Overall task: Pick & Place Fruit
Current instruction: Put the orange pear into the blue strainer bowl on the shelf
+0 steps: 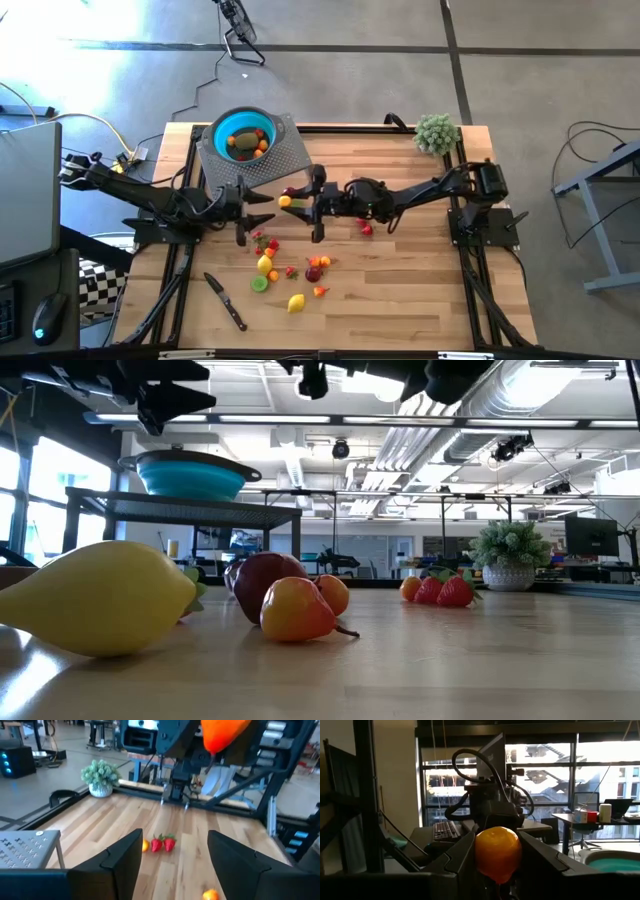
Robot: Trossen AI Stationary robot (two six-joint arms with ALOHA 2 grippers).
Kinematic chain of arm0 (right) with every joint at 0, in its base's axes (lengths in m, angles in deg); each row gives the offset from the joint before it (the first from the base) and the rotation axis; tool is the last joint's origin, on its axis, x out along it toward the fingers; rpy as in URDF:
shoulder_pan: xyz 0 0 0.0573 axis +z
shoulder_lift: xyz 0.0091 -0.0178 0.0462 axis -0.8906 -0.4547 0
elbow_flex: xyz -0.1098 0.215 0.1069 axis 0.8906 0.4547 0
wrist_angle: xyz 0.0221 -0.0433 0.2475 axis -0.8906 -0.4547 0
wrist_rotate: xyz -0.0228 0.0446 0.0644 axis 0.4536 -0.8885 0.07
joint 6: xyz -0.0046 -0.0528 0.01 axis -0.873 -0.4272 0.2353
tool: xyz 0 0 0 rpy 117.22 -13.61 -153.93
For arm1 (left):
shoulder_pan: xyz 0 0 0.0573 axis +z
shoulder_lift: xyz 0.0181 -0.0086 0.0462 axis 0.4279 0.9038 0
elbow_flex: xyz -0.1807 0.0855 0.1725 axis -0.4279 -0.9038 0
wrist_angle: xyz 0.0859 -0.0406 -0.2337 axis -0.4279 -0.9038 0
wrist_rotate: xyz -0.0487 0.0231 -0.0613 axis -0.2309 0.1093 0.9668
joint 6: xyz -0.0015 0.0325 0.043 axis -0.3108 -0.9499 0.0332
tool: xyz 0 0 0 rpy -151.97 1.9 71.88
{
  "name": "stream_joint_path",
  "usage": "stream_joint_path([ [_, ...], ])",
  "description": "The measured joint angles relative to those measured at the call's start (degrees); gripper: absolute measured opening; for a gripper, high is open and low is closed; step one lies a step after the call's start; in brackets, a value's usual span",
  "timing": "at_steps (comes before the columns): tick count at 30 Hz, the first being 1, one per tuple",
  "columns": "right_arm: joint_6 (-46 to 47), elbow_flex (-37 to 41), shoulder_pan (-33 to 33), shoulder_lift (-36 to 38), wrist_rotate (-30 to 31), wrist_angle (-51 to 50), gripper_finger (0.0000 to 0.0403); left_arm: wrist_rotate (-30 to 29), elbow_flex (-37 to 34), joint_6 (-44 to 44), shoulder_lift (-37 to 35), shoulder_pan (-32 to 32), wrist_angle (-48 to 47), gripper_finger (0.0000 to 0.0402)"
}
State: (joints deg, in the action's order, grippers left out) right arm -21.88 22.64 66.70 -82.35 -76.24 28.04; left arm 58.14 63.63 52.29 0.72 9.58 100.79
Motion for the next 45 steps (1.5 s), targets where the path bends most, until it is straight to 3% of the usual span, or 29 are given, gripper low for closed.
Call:
stream_joint_path([
  [20, 0.2, -1.7, -0.1, -1.1, 1.2, -3.8, 0.0133, 1.1, 0.0, -6.8, 10.0, 0.0, 17.4, 0.0216],
  [30, 0.2, -1.7, -0.1, -1.1, 1.3, -5.1, 0.0133, 3.6, 0.0, -6.8, 10.2, 0.0, 20.6, 0.0216],
  [45, 0.2, -1.7, -0.1, -1.1, 1.4, -5.1, 0.0133, 2.8, 0.0, -6.4, 12.0, 0.0, 22.3, 0.0215],
])
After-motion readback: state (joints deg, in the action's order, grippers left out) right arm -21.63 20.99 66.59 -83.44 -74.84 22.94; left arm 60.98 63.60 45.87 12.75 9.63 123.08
